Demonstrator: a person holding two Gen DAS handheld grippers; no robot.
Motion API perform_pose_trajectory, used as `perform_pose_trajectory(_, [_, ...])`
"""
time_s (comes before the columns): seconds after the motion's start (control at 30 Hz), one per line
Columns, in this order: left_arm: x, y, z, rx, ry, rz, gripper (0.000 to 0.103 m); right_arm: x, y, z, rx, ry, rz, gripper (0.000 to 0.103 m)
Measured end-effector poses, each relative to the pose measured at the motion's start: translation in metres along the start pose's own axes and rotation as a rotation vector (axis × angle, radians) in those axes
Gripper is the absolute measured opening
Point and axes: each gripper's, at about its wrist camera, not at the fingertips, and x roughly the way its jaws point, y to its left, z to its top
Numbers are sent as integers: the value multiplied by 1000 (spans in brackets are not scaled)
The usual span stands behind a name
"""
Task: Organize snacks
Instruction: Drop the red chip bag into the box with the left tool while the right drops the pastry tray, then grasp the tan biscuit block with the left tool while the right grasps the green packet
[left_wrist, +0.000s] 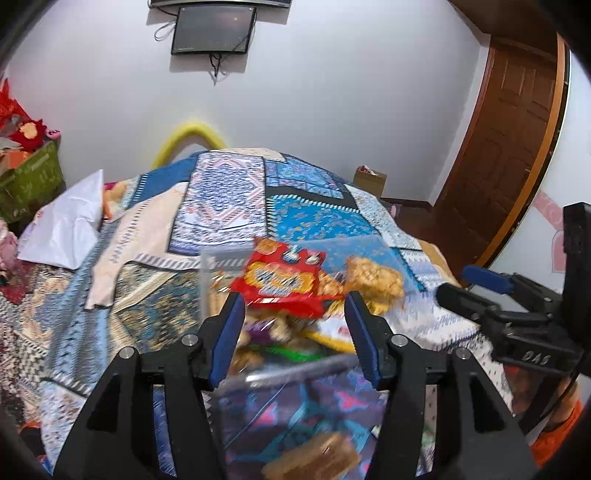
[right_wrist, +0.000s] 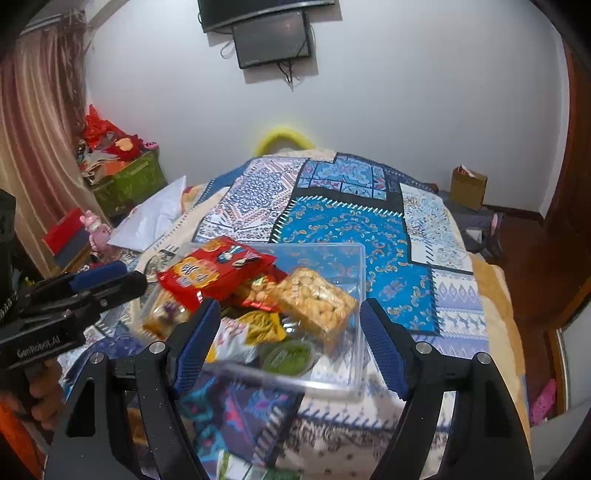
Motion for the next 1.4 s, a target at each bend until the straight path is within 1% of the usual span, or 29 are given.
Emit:
perform_pose_trajectory(0.17, [-19,14,-25,-1,34,27,56,-12,6,-22,-4,12,-2,77])
perform_pose_trajectory(0.37, [-22,20,-61,-14,101,33,57,-12,10,-55,15,73,12,78])
perform_pose_trajectory(0.53, [-14,12,-89,-6,168,8,57,-3,16,-85,24,141,11,78])
perform_pose_trajectory(0.63, [-11,6,-100,4,187,-7,57,9,19,-103,30,199,21,78])
perform_pose_trajectory(0.7, [-8,2,-106,5,200,-28,60,18,21,-112,26,236,17,78])
perform_pose_trajectory(0.73, [-5,0,-108,5,208,-39,63,23,21,-118,26,259,20,78])
perform_pose_trajectory(0.83, [1,-6,-112,10,231,-52,64,34,23,-131,21,305,18,78])
perform_pose_trajectory(0.9, [5,-8,-114,11,243,-52,67,33,26,-135,-4,291,6,78])
perform_pose_trajectory(0.97, [11,-11,-116,9,256,-49,73,32,28,-138,-20,283,-2,78])
perform_pose_trajectory(1.07, [19,-12,-118,-17,272,-51,81,29,26,-138,-10,272,4,78])
perform_pose_trajectory(1.1, [22,-13,-119,-21,276,-48,81,28,24,-138,-3,264,6,76])
perform_pose_trajectory(1.13, [25,-14,-119,-22,281,-44,82,27,23,-138,1,260,4,70])
perform_pose_trajectory(1.2, [31,-15,-120,-26,290,-28,83,25,19,-138,18,252,17,68])
perform_pose_trajectory(1.3, [41,-15,-120,-36,296,-8,83,23,18,-138,32,241,23,61])
perform_pose_trajectory(1.4, [43,-15,-121,-37,271,-6,83,22,17,-138,38,233,29,58])
